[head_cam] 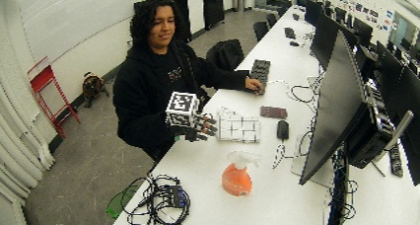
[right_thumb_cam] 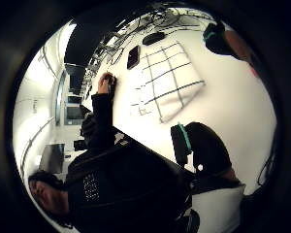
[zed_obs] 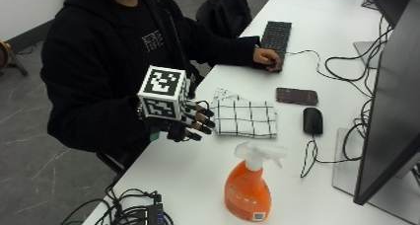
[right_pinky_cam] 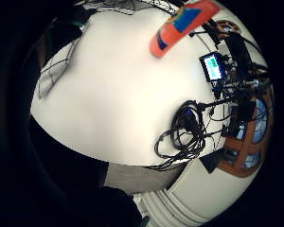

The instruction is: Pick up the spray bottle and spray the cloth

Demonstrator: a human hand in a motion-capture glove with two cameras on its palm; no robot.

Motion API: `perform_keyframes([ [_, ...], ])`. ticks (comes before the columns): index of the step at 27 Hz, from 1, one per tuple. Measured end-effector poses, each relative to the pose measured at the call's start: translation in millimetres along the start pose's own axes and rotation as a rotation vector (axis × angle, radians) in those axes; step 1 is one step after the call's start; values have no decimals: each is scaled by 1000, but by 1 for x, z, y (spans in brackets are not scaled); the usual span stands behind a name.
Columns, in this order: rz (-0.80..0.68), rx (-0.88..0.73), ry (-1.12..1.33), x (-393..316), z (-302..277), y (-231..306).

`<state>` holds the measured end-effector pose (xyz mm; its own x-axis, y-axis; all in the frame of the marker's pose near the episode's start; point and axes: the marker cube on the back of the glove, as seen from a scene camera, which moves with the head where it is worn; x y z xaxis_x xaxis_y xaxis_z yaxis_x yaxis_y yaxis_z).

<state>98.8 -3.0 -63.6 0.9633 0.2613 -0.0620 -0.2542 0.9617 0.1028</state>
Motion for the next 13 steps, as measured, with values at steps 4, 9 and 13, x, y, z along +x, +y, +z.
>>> perform_keyframes([
  [4, 31, -23, 17, 37, -17, 7],
  [9, 131, 12, 20, 78, -42, -16],
  [13, 163, 8, -13, 119, -67, -9],
])
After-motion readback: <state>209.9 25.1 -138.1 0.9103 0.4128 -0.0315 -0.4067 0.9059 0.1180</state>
